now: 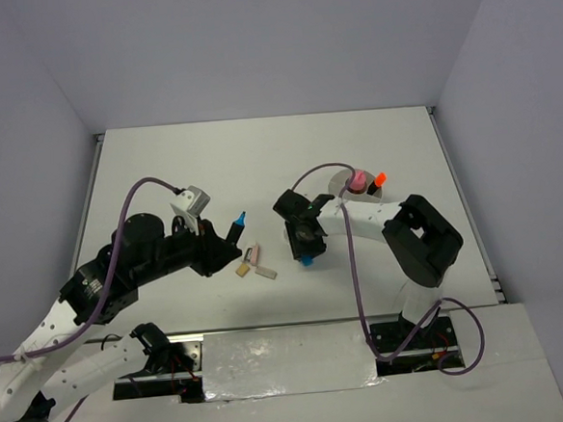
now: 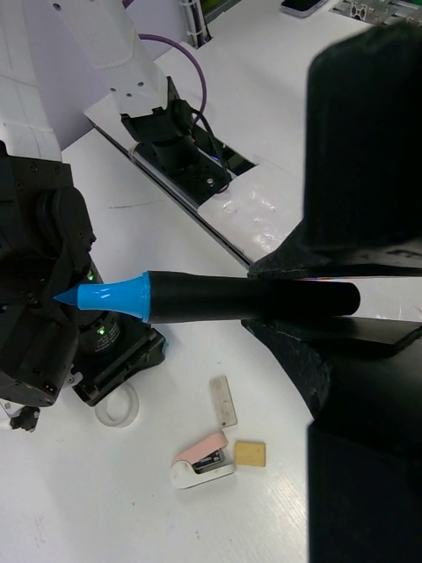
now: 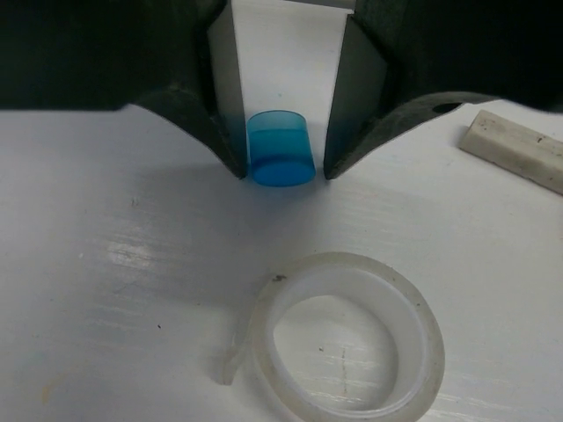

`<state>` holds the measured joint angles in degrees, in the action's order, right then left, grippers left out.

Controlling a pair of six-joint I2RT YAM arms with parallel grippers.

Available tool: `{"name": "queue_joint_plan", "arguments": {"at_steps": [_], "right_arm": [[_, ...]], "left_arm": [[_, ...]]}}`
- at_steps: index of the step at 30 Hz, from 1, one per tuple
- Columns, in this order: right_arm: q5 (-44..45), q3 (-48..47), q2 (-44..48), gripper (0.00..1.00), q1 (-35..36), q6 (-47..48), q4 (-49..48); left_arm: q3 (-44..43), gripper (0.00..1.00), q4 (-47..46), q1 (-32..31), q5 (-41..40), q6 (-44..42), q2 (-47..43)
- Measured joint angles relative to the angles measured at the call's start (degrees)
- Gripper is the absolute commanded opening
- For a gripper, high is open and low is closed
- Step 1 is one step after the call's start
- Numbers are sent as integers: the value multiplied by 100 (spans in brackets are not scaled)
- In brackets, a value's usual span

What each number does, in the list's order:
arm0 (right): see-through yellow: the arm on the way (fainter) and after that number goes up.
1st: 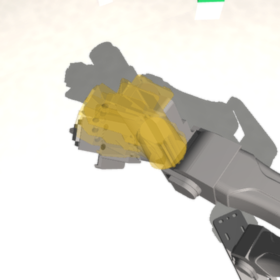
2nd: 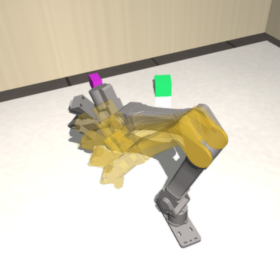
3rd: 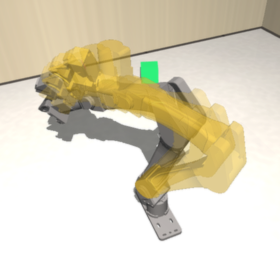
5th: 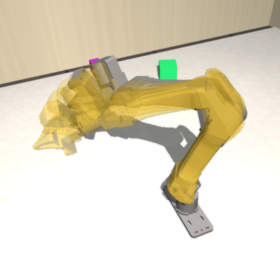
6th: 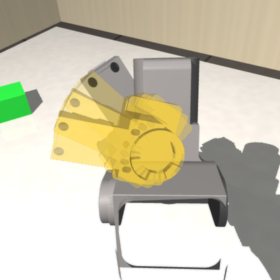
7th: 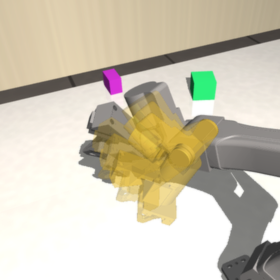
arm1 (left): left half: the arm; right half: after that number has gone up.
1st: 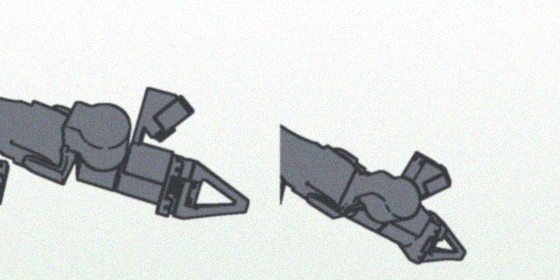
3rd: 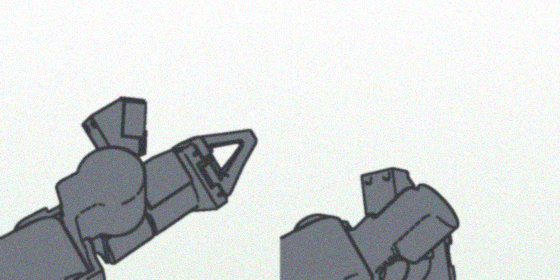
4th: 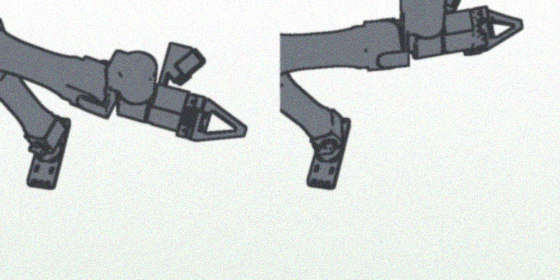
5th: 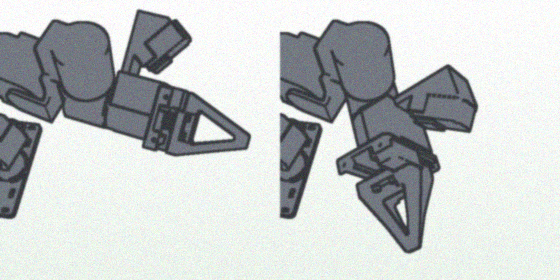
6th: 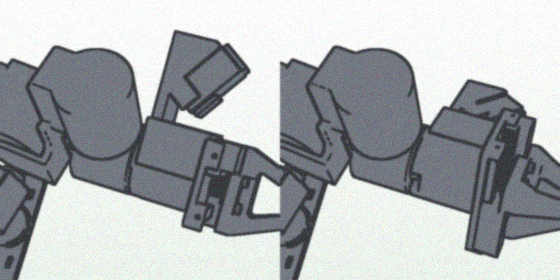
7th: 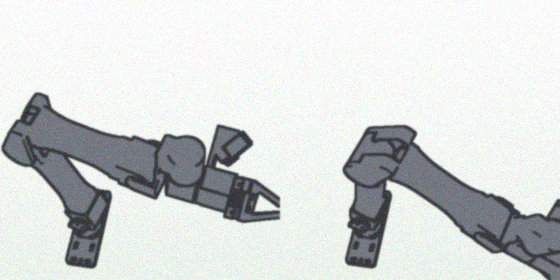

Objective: Sort the stationery into containers
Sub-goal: Close the pen cap on the pen.

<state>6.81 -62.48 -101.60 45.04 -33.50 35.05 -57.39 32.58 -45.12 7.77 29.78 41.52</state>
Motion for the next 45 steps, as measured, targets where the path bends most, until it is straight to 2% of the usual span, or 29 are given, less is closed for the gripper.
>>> {"name": "queue_joint_plan", "arguments": {"at_steps": [1,4,6,8,10,13,17,24,32,45], "right_arm": [[2,4,0,32,2,4,-4],[17,15,2,20,15,-37,-26],[28,26,22,18,28,-72,-39],[22,83,127,4,33,-140,-61],[57,105,428,1,26,-247,35],[251,-138,1110,2,0,-407,306],[813,-1239,1910,1,-7,-815,750],[2159,-2424,3182,0,249,-2129,979],[2931,-3292,2719,0,592,-2645,1305],[2837,-3392,2503,0,654,-2258,1325]], "left_arm": [[-2,0,-2,0,2,-2,2],[-2,0,-9,0,2,0,28],[-2,0,-20,0,-7,9,50],[-2,0,-44,0,-42,26,61],[-2,0,-90,0,-109,48,61],[-2,0,-256,0,-212,101,61],[4,0,-739,0,-426,374,79],[221,0,-2085,2,-562,975,509],[232,0,-2883,2,-256,1303,1290],[232,0,-3477,2,363,1464,1779]]}}
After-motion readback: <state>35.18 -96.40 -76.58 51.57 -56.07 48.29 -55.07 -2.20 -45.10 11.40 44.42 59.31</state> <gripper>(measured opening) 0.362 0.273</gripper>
